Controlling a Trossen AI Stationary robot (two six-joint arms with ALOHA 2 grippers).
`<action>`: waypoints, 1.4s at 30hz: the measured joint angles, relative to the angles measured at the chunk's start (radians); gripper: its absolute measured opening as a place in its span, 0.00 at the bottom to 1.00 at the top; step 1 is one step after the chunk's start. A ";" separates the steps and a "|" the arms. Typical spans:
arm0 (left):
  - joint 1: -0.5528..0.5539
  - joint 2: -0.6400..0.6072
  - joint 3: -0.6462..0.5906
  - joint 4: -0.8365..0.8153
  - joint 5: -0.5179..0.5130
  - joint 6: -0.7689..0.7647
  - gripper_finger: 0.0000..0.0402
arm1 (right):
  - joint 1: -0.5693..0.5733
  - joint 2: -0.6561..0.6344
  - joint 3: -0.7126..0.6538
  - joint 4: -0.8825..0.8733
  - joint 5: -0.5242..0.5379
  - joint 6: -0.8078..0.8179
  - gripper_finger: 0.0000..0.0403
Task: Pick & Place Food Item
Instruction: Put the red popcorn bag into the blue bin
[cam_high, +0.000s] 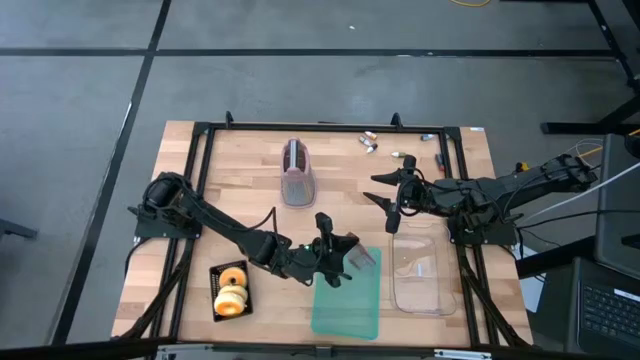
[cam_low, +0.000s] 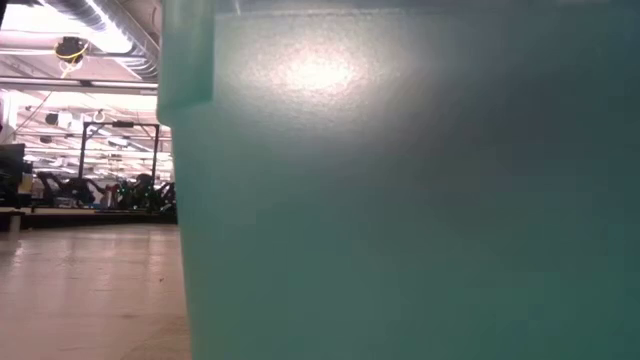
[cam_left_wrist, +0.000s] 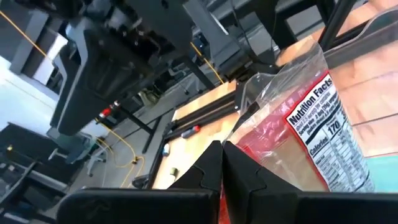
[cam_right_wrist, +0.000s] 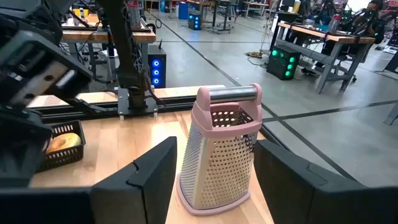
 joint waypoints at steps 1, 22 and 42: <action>0.000 0.000 0.002 0.000 0.001 0.000 0.00 | 0.000 0.000 0.000 0.000 0.000 0.000 0.53; -0.047 -0.001 0.017 -0.167 -0.001 -0.324 0.00 | 0.000 0.000 0.000 0.000 -0.024 0.002 0.53; -0.028 0.175 -0.009 -0.085 -0.035 -0.517 0.00 | 0.000 0.000 0.000 0.000 -0.026 0.005 0.53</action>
